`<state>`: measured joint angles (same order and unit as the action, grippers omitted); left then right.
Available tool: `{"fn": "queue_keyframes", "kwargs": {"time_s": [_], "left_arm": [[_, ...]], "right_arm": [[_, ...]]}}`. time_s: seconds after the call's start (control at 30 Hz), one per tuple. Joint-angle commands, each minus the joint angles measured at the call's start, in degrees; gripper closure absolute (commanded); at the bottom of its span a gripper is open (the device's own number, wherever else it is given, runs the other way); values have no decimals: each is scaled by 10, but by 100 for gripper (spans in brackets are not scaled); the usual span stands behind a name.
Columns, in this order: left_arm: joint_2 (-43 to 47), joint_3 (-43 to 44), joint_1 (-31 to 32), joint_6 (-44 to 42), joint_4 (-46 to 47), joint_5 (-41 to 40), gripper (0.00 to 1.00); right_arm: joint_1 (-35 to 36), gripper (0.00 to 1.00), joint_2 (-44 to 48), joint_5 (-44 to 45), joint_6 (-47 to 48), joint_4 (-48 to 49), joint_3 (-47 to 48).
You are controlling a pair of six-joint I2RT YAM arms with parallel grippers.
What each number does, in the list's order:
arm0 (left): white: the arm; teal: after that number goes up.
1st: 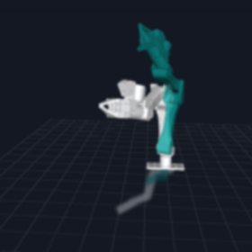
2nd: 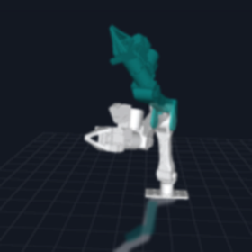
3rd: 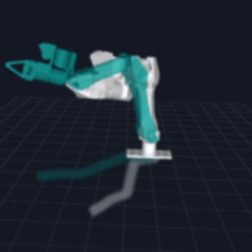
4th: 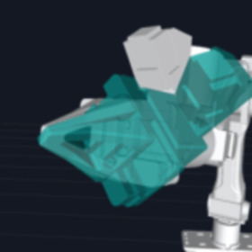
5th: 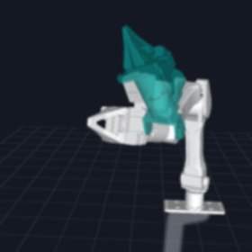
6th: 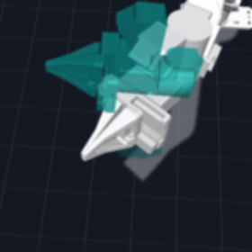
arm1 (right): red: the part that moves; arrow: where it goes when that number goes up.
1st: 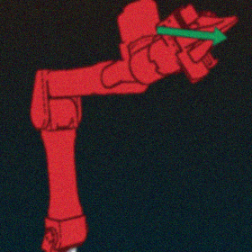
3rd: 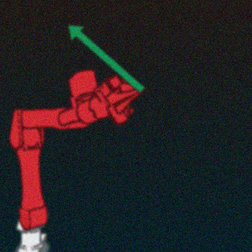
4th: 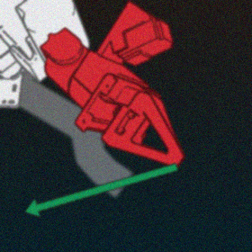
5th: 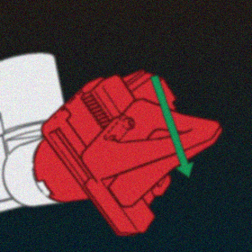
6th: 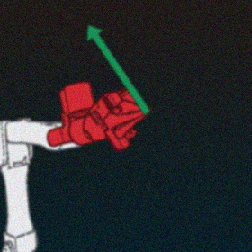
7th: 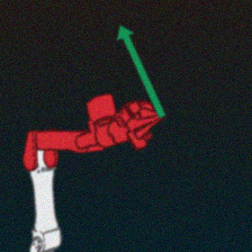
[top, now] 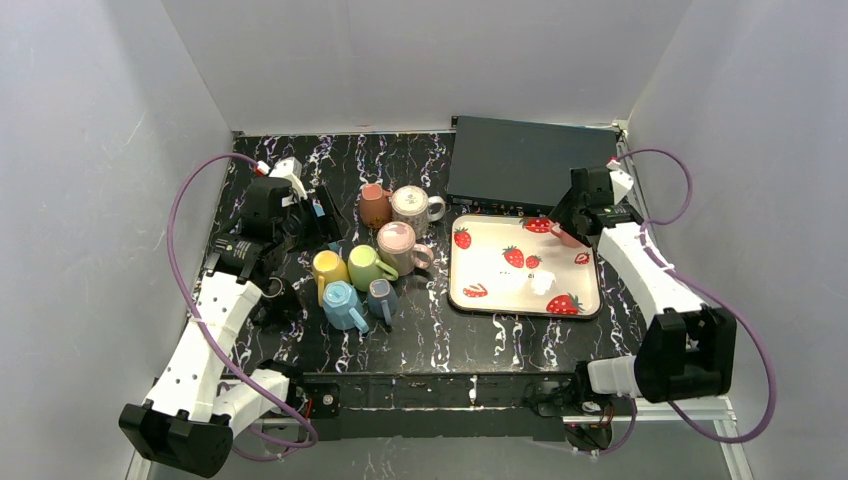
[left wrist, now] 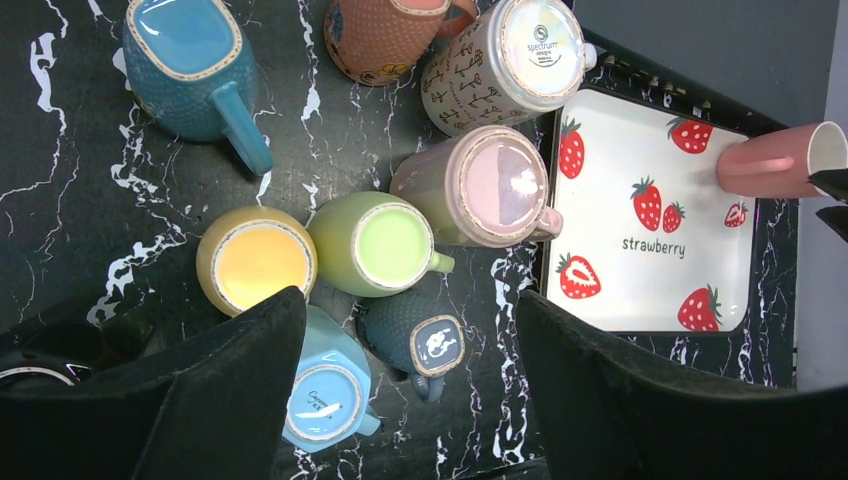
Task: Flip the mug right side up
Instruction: Turn over the cup at the center of the board.
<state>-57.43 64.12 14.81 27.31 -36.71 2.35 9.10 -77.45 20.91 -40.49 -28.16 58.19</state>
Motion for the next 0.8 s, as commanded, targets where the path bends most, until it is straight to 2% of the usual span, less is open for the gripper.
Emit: {"fn": "queue_keyframes", "kwargs": {"time_s": [0.0,0.23,0.47,0.67,0.77], "left_arm": [[3,18,1,-6,-3,-2,25],[-5,53,1,-6,-9,-35,25],[-2,65,1,-15,-13,-64,24],[-19,68,1,-8,-11,-126,23],[-36,68,0,-6,0,-131,23]], "right_arm": [[-1,34,46,37,-4,-22,-4],[-2,34,40,41,-15,-43,8],[-2,27,35,54,-7,-62,35],[-1,26,28,54,11,-61,58],[-2,26,30,53,20,-56,63]]}}
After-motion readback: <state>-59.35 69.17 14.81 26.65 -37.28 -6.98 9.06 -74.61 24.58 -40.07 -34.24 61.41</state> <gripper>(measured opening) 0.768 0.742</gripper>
